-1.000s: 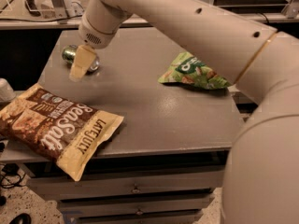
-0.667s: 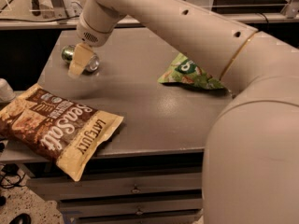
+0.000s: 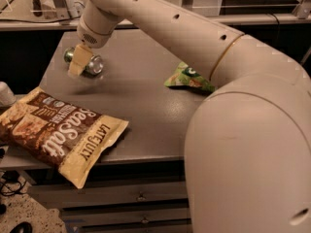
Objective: Pick green can
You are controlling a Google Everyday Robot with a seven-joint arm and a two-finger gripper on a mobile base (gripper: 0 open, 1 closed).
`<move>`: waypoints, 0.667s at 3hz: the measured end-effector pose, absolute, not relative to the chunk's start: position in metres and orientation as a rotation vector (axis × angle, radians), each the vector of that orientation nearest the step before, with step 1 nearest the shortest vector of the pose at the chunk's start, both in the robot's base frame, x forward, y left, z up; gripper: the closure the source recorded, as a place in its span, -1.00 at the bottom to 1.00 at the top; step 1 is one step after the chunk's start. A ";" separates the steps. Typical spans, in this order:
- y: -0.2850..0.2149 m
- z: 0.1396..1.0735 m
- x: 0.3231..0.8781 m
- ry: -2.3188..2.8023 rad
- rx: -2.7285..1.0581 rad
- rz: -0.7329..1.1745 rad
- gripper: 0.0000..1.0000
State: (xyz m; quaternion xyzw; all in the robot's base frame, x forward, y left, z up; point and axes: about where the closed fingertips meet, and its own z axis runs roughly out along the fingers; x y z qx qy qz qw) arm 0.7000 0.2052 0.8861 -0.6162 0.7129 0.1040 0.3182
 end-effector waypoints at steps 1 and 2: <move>0.206 0.874 0.714 1.913 -1.587 0.282 -1.00; 0.208 0.861 0.721 1.947 -1.564 0.299 -1.00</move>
Offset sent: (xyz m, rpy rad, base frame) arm 0.0294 0.0018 -0.0336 0.0224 0.0680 -0.0886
